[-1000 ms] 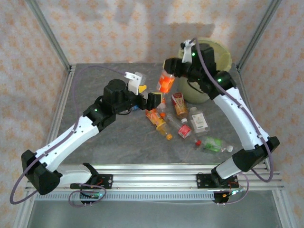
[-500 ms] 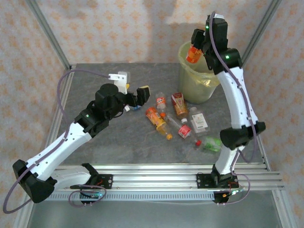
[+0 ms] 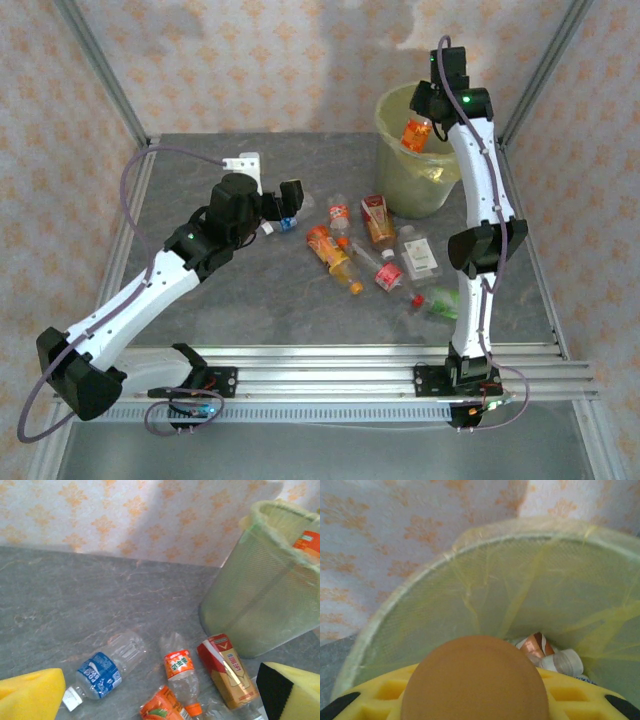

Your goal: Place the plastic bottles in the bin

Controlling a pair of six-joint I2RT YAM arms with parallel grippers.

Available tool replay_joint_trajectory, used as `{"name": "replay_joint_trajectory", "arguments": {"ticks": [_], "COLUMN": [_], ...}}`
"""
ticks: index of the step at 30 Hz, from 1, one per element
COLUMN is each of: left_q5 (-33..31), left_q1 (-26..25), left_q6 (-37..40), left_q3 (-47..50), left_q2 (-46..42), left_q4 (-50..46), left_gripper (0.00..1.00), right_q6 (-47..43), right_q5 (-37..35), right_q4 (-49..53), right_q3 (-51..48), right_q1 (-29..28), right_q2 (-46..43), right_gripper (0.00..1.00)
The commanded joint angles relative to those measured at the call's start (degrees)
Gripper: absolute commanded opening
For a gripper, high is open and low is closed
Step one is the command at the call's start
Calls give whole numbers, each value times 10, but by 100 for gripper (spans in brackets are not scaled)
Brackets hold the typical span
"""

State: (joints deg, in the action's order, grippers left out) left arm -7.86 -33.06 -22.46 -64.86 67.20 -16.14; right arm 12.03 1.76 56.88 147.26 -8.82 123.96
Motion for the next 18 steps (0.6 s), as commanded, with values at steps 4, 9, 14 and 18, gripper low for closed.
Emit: {"name": "replay_joint_trajectory", "arguments": {"ticks": [4,9,14,18], "left_q5": [-26,-26,-28,-28], "left_q1": [14,19,22,24], "left_q6": [-32,-46,-53,-62], "left_q3": [-17,-22,-38,-49], "left_q2": [5,14,31,42], "left_q4": [-23,-33,-51,-61], "left_gripper": [100,100,100,100], "right_q6": [35,24,7,-2], "right_q5": [82,108,129,130], "right_q4": [22,30,45,49], "right_q3": [16,21,22,27], "right_q1": [13,13,13,13], "right_q2": [36,62,77,78], "right_gripper": [11,24,50,70]}}
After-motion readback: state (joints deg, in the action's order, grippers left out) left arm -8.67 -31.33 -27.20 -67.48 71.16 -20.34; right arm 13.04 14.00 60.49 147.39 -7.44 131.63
